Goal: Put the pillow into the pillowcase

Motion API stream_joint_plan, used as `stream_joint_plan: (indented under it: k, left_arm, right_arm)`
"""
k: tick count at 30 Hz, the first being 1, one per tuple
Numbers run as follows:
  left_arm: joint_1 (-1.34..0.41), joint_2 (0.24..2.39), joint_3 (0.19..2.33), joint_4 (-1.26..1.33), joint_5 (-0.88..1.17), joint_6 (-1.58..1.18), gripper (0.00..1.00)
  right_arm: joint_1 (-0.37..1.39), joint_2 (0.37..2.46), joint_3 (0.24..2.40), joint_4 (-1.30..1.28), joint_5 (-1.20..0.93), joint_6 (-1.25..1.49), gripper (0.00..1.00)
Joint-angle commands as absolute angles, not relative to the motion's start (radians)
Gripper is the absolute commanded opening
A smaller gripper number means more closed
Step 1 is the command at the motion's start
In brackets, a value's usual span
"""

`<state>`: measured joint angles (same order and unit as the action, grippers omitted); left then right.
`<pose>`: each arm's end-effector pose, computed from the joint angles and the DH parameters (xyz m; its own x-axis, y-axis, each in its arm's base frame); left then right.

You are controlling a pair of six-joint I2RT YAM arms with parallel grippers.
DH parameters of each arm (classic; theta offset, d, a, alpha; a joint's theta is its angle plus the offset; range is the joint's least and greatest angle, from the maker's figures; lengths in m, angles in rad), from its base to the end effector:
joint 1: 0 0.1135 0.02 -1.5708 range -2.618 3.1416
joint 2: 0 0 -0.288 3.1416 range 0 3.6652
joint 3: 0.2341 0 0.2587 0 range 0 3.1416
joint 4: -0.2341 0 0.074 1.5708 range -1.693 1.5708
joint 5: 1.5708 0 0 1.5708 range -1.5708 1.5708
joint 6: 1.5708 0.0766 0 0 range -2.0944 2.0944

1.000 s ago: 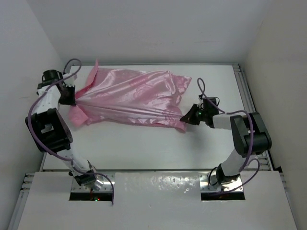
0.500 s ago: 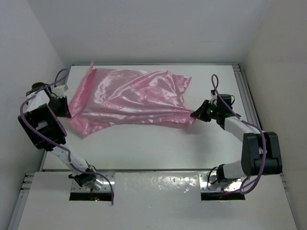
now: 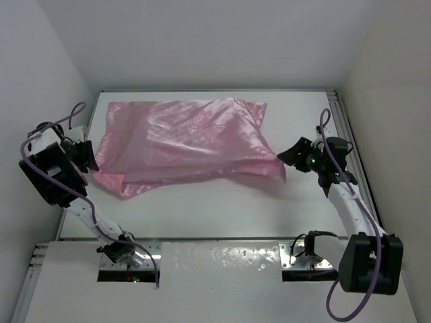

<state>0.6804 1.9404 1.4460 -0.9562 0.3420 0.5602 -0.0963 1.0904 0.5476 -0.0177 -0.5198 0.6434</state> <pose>0.3205 0.2264 0.1704 -0.9521 -0.1265 -0.2785 -0.0655 0.9737 -0.2184 0.2549 0.0136 0.2156 -0.6245 0.5834 -0.5192 0.0492 0.6929 0.7194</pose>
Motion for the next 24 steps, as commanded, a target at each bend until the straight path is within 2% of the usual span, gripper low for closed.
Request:
stream_joint_plan:
  k: [1,2,4,7,12,17,20,21,24]
  left_arm:
    - [0.693,1.957,1.535,-0.994,0.354,0.629,0.50]
    - [0.692,1.963,1.577,-1.012,0.385,0.640,0.56]
    - [0.687,1.988,1.630,-1.052,0.417,0.643,0.64]
    - [0.669,2.025,1.759,-1.080,0.471,0.623,0.69]
    - [0.540,2.137,1.910,-0.927,0.355,0.474,0.72]
    - [0.489,2.285,2.049,-0.781,0.207,0.272,0.73]
    - [0.482,2.325,2.080,-0.674,0.177,0.191,0.79]
    - [0.474,2.338,2.080,-0.651,0.172,0.189,0.86]
    - [0.425,2.396,2.079,-0.663,0.152,0.236,0.88]
  right_arm:
    - [-0.115,1.063,0.615,-0.092,-0.434,0.531,0.72]
    - [-0.115,1.075,0.629,-0.104,-0.423,0.516,0.99]
    - [-0.115,1.147,0.692,-0.115,-0.417,0.500,0.99]
    - [-0.109,1.317,0.823,-0.095,-0.442,0.537,0.99]
    - [-0.020,1.632,1.076,-0.008,-0.249,0.633,0.98]
    - [-0.008,2.018,1.395,0.075,-0.114,0.810,0.87]
    - [0.025,2.225,1.610,0.011,-0.060,0.896,0.84]
    - [0.035,2.271,1.659,0.003,-0.049,0.952,0.82]
    - [0.058,2.419,1.791,-0.006,-0.092,1.064,0.80]
